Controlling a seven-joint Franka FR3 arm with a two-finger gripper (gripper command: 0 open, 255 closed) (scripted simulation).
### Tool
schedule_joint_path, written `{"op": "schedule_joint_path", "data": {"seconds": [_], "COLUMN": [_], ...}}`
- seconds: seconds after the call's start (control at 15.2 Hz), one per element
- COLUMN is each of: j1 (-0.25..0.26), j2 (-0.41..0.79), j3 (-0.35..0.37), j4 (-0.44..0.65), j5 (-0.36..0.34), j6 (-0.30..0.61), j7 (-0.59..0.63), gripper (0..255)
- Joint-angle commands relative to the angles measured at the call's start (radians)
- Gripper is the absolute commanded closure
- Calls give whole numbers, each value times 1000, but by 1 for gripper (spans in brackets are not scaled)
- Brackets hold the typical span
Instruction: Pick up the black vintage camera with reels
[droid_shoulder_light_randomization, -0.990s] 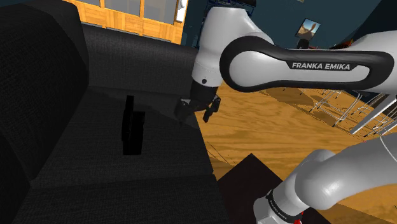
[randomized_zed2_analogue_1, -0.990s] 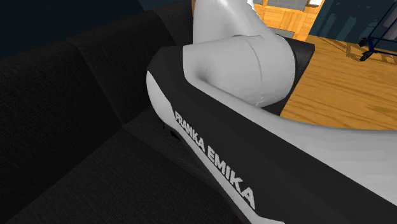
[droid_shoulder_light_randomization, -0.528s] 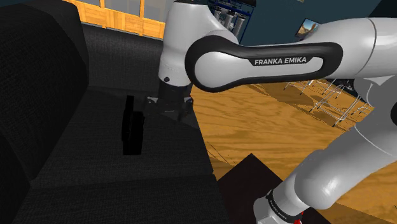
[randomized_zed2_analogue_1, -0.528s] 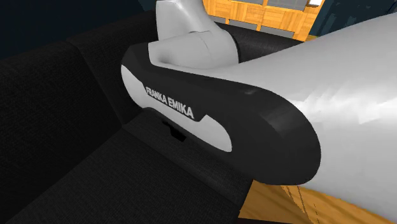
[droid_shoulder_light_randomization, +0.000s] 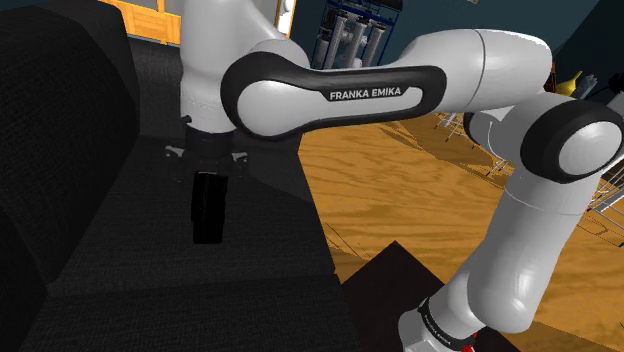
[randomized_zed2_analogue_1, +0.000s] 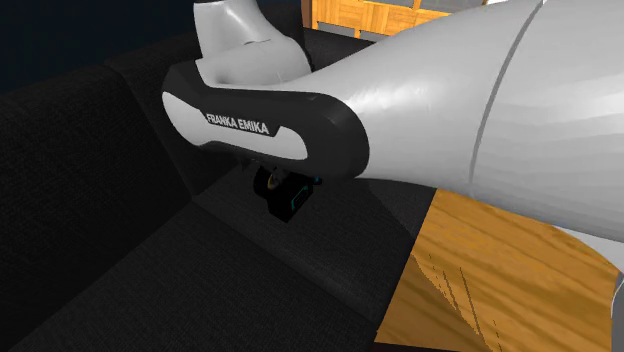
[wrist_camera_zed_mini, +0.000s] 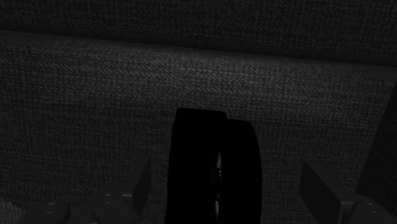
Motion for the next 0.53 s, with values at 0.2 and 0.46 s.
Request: {"op": "schedule_joint_path", "data": {"seconds": [0.2, 0.46], "j1": [33, 32], "j2": [63, 76], "j3": [-14, -19], "j4": [32, -14], "j5": [-43, -54], "j6": [24, 80], "j7": [48, 58], "gripper": [0, 0]}}
